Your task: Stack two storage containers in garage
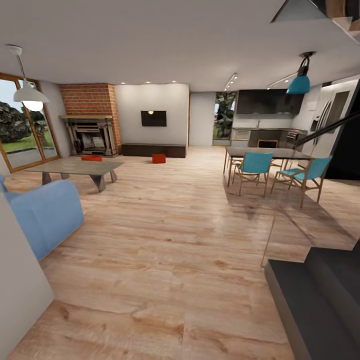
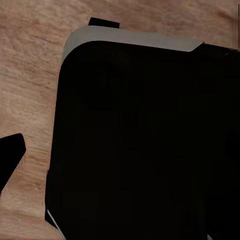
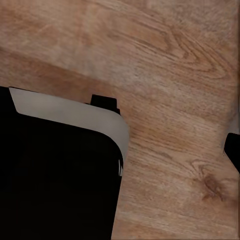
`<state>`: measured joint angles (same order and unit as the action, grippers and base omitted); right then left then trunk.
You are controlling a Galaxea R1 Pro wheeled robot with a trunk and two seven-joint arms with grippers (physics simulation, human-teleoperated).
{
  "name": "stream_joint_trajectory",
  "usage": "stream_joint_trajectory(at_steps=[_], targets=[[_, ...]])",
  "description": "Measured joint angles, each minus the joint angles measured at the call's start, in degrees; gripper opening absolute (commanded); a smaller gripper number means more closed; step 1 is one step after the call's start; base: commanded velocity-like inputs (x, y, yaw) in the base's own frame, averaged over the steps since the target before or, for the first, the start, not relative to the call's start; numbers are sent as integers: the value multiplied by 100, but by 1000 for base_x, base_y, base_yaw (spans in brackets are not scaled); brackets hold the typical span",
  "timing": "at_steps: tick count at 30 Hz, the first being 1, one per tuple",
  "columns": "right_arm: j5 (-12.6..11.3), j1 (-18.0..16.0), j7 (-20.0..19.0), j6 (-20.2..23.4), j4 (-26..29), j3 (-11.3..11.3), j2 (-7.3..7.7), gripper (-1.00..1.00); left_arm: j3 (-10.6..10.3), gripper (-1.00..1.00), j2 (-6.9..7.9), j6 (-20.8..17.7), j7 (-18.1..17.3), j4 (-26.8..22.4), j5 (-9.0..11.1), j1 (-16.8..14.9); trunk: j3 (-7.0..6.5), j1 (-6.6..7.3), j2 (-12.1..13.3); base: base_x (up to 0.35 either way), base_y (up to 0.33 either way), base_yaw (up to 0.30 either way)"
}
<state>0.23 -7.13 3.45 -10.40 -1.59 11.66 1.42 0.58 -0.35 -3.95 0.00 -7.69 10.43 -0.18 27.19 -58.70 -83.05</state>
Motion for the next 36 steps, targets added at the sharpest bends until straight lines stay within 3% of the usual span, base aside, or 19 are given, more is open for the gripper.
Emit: stream_joint_trajectory(at_steps=[36], targets=[[-64,-2,-54,37,52,-30,-12,100,-15,100,-2,-10,8,9,-7,0,0,0,0,323,0,0]])
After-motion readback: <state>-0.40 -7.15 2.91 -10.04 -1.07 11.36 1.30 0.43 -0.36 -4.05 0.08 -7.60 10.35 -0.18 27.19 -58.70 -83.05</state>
